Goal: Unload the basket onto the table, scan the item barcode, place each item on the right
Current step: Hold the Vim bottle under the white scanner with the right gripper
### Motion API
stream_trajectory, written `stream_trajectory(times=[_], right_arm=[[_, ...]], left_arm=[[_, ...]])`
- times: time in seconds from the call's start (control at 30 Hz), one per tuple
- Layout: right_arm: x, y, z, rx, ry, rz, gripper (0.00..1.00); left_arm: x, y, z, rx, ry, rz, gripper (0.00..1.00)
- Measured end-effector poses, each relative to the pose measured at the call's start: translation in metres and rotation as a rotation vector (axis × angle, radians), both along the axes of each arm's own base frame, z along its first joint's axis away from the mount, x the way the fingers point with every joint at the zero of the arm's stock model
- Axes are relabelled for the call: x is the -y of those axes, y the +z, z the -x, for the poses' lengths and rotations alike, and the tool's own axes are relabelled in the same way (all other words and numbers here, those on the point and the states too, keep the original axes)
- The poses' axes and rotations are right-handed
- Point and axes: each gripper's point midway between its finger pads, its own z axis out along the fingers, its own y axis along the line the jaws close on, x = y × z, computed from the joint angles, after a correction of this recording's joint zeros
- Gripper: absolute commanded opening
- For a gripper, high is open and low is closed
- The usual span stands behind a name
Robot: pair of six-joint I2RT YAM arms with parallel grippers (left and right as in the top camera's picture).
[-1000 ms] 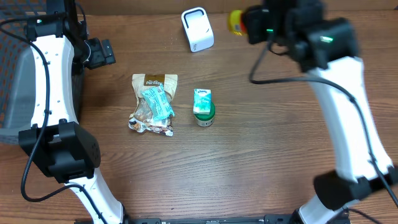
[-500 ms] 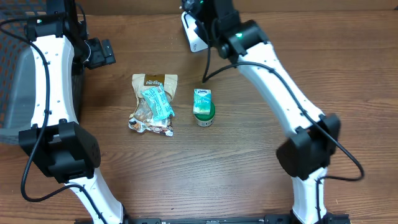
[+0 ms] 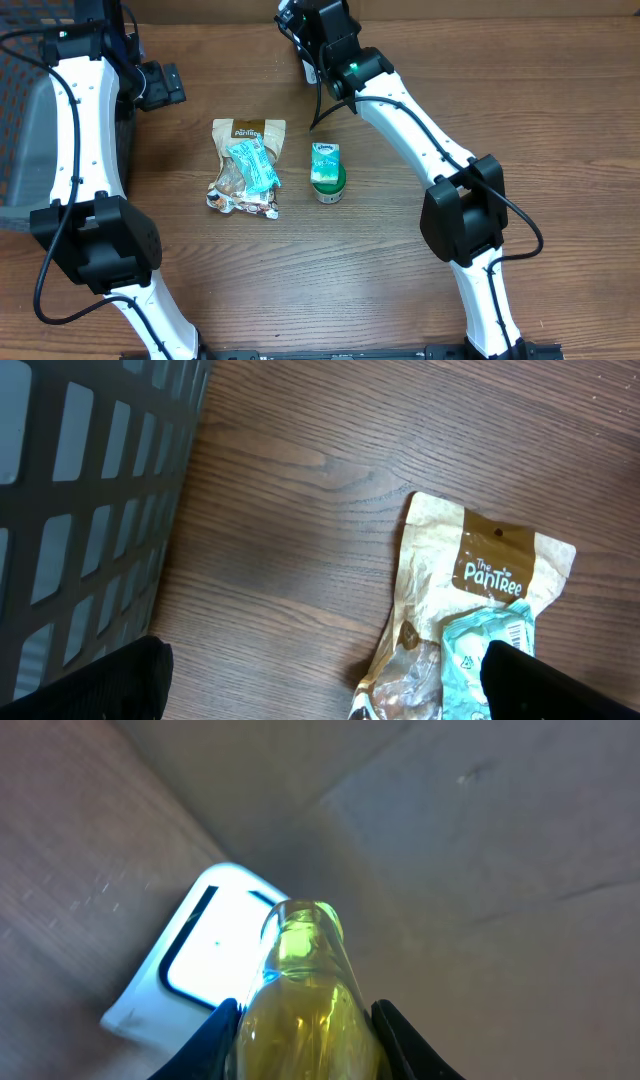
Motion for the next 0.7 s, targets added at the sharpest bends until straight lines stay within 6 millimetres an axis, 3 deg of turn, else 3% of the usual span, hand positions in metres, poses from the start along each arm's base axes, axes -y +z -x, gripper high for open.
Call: stream_trajectory(times=[0.23, 0.57, 0.7], right_arm=[[-0.005, 0.02, -0.012, 0.102, -0.007, -0.051, 0.04], [-0.009, 0.031, -0.019, 0.158, -0.007, -0.082, 0.04], [-0.012, 0.018, -0.023, 0.151, -0.006, -0.079, 0.04]], left_arm=[[0.0, 0.0, 0.0, 0.0, 0.0, 0.0, 0.99], [0.0, 0.0, 0.0, 0.0, 0.0, 0.0, 0.99], [0.0, 0.0, 0.0, 0.0, 0.0, 0.0, 0.99]])
